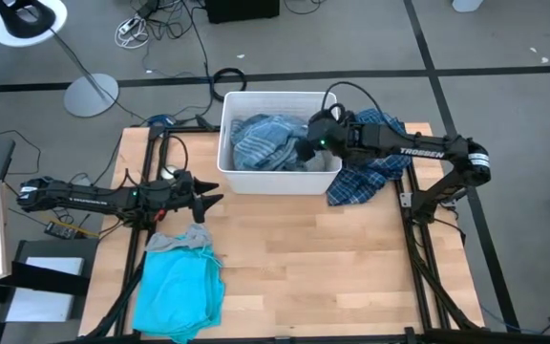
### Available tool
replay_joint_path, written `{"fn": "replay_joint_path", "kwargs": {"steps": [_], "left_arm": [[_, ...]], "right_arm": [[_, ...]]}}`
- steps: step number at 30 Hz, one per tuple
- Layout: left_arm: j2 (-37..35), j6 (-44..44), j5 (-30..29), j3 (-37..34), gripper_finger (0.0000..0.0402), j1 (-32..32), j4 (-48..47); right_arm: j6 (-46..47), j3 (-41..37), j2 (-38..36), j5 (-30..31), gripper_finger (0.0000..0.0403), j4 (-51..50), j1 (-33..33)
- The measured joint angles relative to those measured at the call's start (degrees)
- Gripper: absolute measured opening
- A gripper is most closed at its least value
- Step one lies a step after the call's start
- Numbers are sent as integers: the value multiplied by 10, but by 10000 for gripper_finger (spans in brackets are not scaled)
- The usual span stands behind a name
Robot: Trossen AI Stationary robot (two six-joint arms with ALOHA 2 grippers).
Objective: Sort clothes
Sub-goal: Put the gray sock into the white laundry bin
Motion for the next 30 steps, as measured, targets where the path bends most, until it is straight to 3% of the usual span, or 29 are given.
{"fn": "replay_joint_path", "kwargs": {"steps": [10, 19, 25, 30], "left_arm": [[0, -4, 62, 43, 257, -1, -25], [33, -57, 70, 234, 257, -28, -353], [120, -135, 71, 351, 257, -84, -552], [208, -227, 75, 409, 257, -139, -712]], "right_arm": [[-24, 0, 0, -25, 196, -44, 5], [-19, 0, 0, -34, 208, -113, 37], [-20, 0, 0, -21, 208, -123, 72], [-20, 0, 0, -18, 209, -124, 99]]}}
